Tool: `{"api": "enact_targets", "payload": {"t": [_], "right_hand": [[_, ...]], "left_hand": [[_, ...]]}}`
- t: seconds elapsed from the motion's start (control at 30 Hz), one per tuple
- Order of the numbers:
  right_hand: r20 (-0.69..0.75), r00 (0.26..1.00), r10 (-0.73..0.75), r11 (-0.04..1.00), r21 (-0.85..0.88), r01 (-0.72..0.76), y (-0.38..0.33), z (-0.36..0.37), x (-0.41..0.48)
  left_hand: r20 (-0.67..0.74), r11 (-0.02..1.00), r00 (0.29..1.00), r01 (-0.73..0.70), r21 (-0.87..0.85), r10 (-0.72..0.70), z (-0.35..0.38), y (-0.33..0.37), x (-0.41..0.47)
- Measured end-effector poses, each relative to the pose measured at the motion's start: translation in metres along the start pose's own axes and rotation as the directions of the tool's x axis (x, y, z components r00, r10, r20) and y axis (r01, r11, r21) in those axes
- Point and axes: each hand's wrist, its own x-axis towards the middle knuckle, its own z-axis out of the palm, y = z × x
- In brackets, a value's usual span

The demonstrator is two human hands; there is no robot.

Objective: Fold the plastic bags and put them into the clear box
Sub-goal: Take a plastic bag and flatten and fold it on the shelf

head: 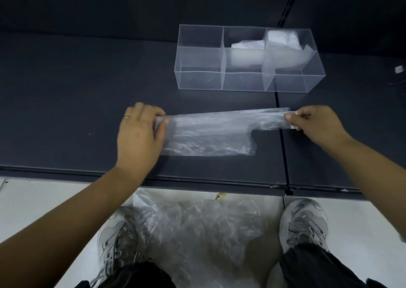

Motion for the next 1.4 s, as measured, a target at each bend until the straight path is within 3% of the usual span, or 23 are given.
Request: {"api": "enact_targets", "payload": {"t": [0.07, 0.1, 0.2, 0.3, 0.4, 0.47, 0.5, 0.57, 0.63, 0.7, 0.8, 0.9, 1.1, 1.2, 1.27, 1.4], "right_hand": [[-0.027, 1.000, -0.014, 1.000, -0.024, 0.013, -0.003, 0.002, 0.000], [-0.042, 0.999, -0.023, 0.999, -0.032, 0.022, -0.005, 0.003, 0.000], [-0.093, 0.995, -0.033, 0.999, -0.029, 0.030, -0.013, 0.005, 0.003], [-0.097, 0.995, -0.010, 0.993, -0.117, -0.002, -0.018, 0.010, 0.005], [-0.186, 0.982, -0.013, 0.934, -0.353, -0.054, -0.031, 0.012, 0.002], [-0.272, 0.944, -0.188, 0.895, -0.442, 0.051, -0.053, 0.021, -0.007], [-0.264, 0.913, -0.310, 0.884, -0.433, 0.175, -0.068, 0.032, -0.015], [-0.086, 0.864, -0.497, 0.845, -0.275, 0.459, -0.103, 0.066, -0.040], [0.193, 0.811, -0.553, 0.820, -0.045, 0.570, -0.130, 0.104, -0.064], [0.316, 0.771, -0.553, 0.812, -0.002, 0.584, -0.140, 0.136, -0.076], [0.349, 0.791, -0.502, 0.752, -0.276, 0.599, -0.125, 0.157, -0.072], [0.355, 0.813, -0.462, 0.662, -0.472, 0.582, -0.098, 0.149, -0.061], [0.228, 0.920, -0.320, 0.695, -0.603, 0.392, -0.035, 0.084, -0.042], [0.121, 0.925, -0.359, 0.724, -0.589, 0.358, -0.023, 0.062, -0.044], [0.103, 0.872, -0.479, 0.738, -0.490, 0.464, -0.023, 0.051, -0.052], [0.234, 0.757, -0.610, 0.691, -0.311, 0.653, -0.026, 0.050, -0.067]], "left_hand": [[0.052, 0.961, 0.961, -0.274, 0.043, 0.272, 0.006, 0.013, -0.010], [0.126, 0.942, 0.938, -0.332, 0.050, 0.324, 0.011, 0.018, -0.015], [0.401, 0.970, 0.893, -0.240, 0.041, 0.204, 0.021, 0.022, -0.025], [0.492, 0.975, 0.864, -0.187, 0.122, 0.104, 0.028, 0.010, -0.033], [0.542, 0.945, 0.836, -0.243, 0.220, 0.089, 0.028, 0.004, -0.033], [0.561, 0.930, 0.822, -0.275, 0.244, 0.096, 0.026, 0.003, -0.029], [0.569, 0.921, 0.815, -0.298, 0.253, 0.107, 0.025, 0.003, -0.027], [0.574, 0.911, 0.805, -0.338, 0.239, 0.148, 0.023, 0.002, -0.023], [0.530, 0.942, 0.832, -0.291, 0.167, 0.163, 0.020, 0.002, -0.022], [0.488, 0.968, 0.863, -0.221, 0.123, 0.135, 0.018, 0.001, -0.025], [0.504, 0.961, 0.855, -0.225, 0.158, 0.118, 0.019, -0.004, -0.030], [0.541, 0.947, 0.834, -0.252, 0.198, 0.109, 0.022, -0.009, -0.028], [0.573, 0.932, 0.816, -0.260, 0.254, 0.072, 0.017, -0.015, -0.024], [0.545, 0.942, 0.834, -0.250, 0.223, 0.092, 0.012, -0.013, -0.021], [0.493, 0.953, 0.846, -0.285, 0.101, 0.201, 0.009, -0.005, -0.022], [0.545, 0.920, 0.754, -0.382, -0.089, 0.366, 0.013, 0.016, -0.029]]}}
